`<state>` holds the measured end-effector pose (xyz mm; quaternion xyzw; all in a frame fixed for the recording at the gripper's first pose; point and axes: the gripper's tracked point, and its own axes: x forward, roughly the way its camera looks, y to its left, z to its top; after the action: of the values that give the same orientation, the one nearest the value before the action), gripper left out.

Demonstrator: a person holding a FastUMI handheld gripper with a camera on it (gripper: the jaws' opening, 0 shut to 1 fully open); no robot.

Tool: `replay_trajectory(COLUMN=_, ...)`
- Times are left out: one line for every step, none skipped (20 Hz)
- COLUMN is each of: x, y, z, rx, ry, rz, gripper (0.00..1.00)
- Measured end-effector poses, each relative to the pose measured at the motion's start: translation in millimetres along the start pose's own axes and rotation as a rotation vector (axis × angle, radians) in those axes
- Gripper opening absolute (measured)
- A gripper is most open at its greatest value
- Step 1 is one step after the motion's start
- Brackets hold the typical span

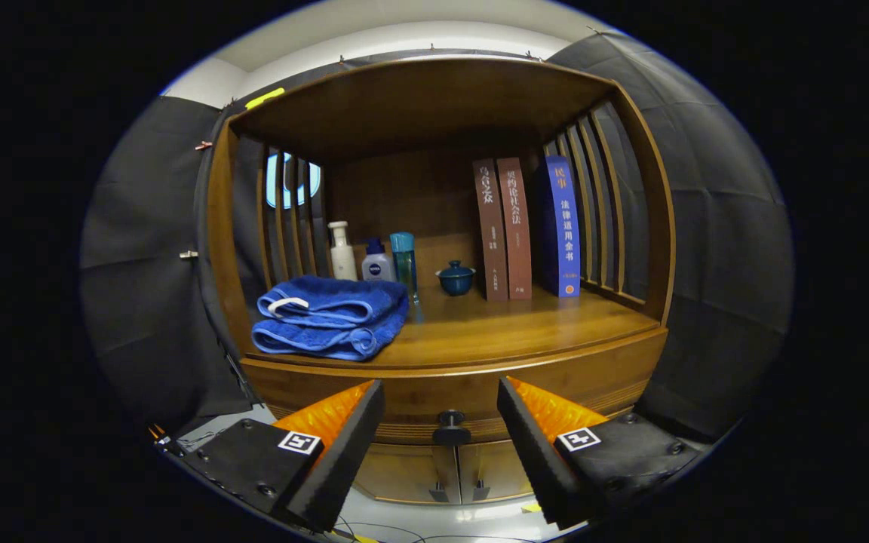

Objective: Pull open the drawer, take out the items inside it, and place them on the countertop above the cabinet.

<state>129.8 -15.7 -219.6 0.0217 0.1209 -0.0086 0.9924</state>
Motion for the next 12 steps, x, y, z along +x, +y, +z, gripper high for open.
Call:
replay_trajectory(x=6.4, y=-1.2, z=-10.6, rx=-0.003, ry=0.015, rz=-0.005, gripper=0.99)
replay_trajectory(x=12.0, y=-1.4, z=-19.7, rx=-0.003, ry=0.03, rz=-0.002, gripper=0.99)
replay_trajectory(x=15.9, y=-1.6, z=-26.2, rx=0.011, ry=0.037, rz=0.005, gripper=0.99)
replay_trajectory(x=23.5, y=-2.5, z=-33.9, rx=0.016, ry=0.048, rz=0.004, gripper=0.99)
replay_trajectory(x=27.3, y=-7.4, z=-43.4, rx=0.012, ry=0.066, rz=-0.004, gripper=0.94)
replay_trajectory(x=33.3, y=-9.9, z=-51.9, rx=0.008, ry=0.082, rz=-0.011, gripper=0.93)
replay_trajectory(x=42.0, y=-8.9, z=-60.8, rx=0.005, ry=0.099, rz=-0.01, gripper=0.9)
replay_trajectory(x=47.9, y=-9.5, z=-69.4, rx=0.002, ry=0.12, rz=-0.013, gripper=0.86)
replay_trajectory(x=51.3, y=-11.0, z=-75.7, rx=0.001, ry=0.133, rz=-0.017, gripper=0.81)
replay_trajectory(x=55.9, y=-12.2, z=-80.4, rx=-0.002, ry=0.142, rz=-0.02, gripper=0.8)
replay_trajectory(x=57.2, y=-12.6, z=-86.2, rx=-0.009, ry=0.156, rz=-0.022, gripper=0.75)
replay_trajectory(x=57.1, y=-12.9, z=-90.0, rx=-0.015, ry=0.173, rz=-0.017, gripper=0.69)
